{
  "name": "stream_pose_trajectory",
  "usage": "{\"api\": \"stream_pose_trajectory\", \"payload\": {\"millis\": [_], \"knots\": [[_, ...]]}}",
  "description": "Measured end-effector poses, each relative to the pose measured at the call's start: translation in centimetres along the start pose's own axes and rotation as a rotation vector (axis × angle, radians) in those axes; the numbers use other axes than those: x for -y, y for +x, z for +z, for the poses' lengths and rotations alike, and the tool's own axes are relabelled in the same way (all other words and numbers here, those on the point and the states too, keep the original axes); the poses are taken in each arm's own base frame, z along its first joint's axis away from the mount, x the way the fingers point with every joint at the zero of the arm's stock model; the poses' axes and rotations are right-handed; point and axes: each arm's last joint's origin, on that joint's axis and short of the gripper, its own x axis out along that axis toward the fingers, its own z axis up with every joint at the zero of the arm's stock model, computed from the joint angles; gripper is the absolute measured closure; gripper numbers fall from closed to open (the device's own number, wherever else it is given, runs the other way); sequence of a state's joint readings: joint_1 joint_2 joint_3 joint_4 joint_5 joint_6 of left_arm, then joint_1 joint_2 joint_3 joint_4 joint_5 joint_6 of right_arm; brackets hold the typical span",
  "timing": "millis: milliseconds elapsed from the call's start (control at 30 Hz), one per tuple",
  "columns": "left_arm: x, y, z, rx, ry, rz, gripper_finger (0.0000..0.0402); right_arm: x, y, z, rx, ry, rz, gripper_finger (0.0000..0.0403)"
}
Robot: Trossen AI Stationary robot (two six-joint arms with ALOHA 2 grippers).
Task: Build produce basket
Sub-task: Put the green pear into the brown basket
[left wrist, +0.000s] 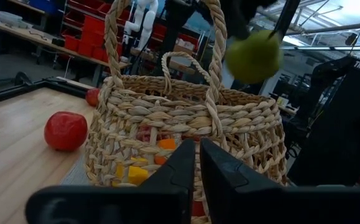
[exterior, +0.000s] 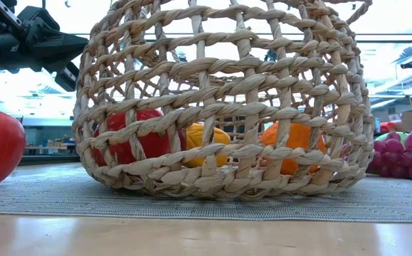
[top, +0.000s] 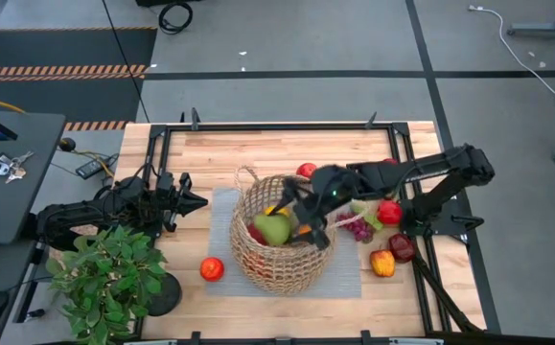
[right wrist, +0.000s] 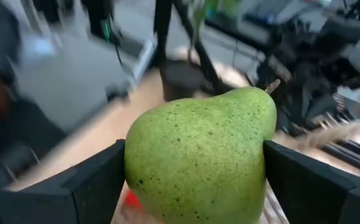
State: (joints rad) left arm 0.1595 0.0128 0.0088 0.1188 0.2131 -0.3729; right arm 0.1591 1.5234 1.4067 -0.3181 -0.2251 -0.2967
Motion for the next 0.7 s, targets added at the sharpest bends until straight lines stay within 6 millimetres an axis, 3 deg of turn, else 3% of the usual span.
{"api": "stream_pose_trajectory", "payload": {"millis": [367,533,700], "knots": [[0.0,0.0,0.0,0.000,-0.001,0.000,0.0366,3.3,-1.4,2.6,0.366,0.474,-0.003,0.0041],[0.0,0.0,0.0,-0.001,0.000,0.000,0.0370,4.0,-1.6,2.8,0.430,0.719,-0.063,0.0041],[0.0,0.0,0.0,0.000,-0.001,0.000,0.0374,4.0,-1.6,2.8,0.434,0.766,-0.067,0.0041]]}}
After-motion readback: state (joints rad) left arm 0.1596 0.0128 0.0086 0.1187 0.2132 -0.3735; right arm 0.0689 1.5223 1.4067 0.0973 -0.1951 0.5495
